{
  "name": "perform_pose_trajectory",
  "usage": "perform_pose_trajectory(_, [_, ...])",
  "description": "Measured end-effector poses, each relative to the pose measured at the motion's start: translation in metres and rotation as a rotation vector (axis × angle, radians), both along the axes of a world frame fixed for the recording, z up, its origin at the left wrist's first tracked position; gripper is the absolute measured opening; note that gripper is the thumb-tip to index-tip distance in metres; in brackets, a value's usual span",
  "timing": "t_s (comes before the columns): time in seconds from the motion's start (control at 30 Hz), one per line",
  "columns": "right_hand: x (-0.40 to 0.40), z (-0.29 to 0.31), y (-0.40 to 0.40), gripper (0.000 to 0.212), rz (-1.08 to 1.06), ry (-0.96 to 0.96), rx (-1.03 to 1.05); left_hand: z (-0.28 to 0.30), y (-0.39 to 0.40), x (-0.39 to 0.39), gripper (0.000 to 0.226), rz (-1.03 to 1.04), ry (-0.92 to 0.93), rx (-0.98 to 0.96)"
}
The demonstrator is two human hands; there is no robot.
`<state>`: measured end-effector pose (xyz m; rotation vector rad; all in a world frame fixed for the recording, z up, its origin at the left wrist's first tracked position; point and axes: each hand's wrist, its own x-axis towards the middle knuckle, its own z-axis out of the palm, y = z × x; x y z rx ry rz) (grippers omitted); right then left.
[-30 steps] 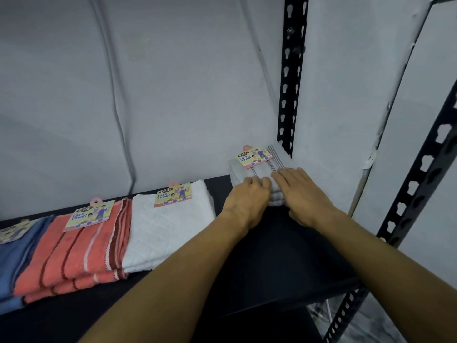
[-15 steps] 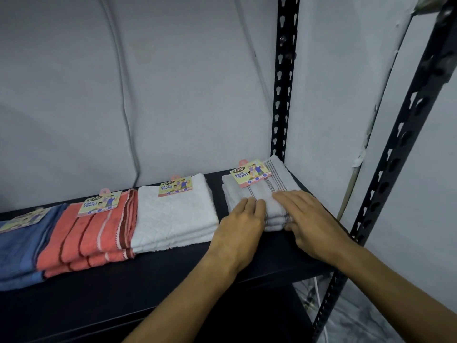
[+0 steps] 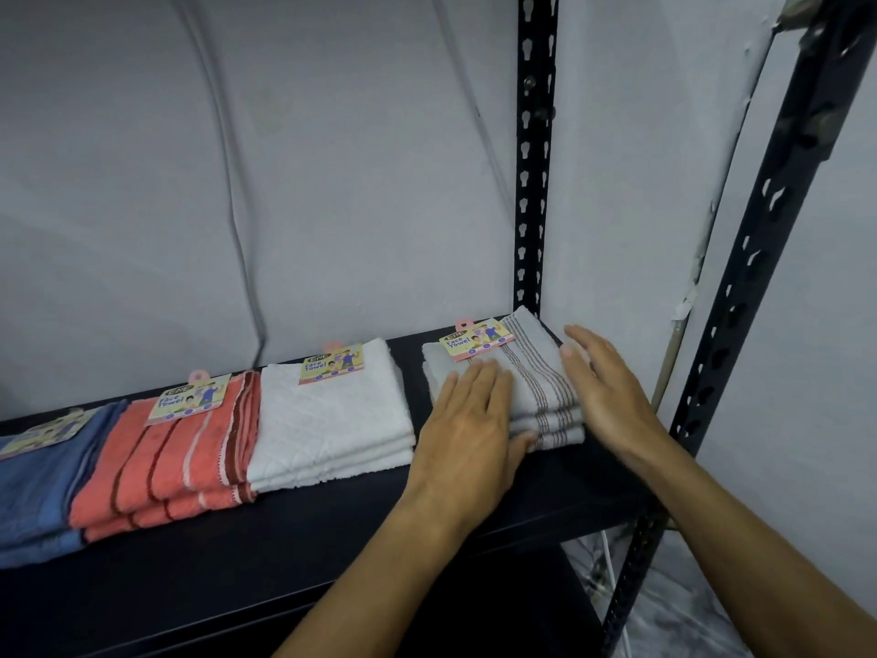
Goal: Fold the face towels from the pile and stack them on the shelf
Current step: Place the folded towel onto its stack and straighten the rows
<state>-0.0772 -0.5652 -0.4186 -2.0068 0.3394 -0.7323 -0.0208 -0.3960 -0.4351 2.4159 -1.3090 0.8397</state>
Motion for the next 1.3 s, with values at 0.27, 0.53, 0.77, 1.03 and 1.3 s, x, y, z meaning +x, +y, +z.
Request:
perform_pose_trajectory(0.27, [0.025,-0.011,-0.006,0.027,0.035,0.168,0.527,-0.020,-0.012,-0.003,0.081,0.050,-0.016,0.106])
perform_pose_trajectory(0.53, [0.042,-0.009,-0.001,0.028,0.050,0.168,0.553,-0.016,-0.014,0.008,0.079,0.123,-0.018,0.141])
perform_pose_trajectory(0.77, [0.051,-0.009,0.007,0.031,0.078,0.199,0.590,-0.015,-0.009,0.013,0.077,0.111,0.038,0.025])
perform_pose_trajectory(1.03, [0.054,-0.008,0.017,0.029,0.118,0.187,0.664,-0.011,-0.005,0.018,0.076,0.109,0.079,0.077])
perform_pose_trajectory(1.3, [0.058,-0.011,0.019,0.028,0.108,0.175,0.610,-0.011,-0.001,0.019,0.077,0.107,0.061,0.075])
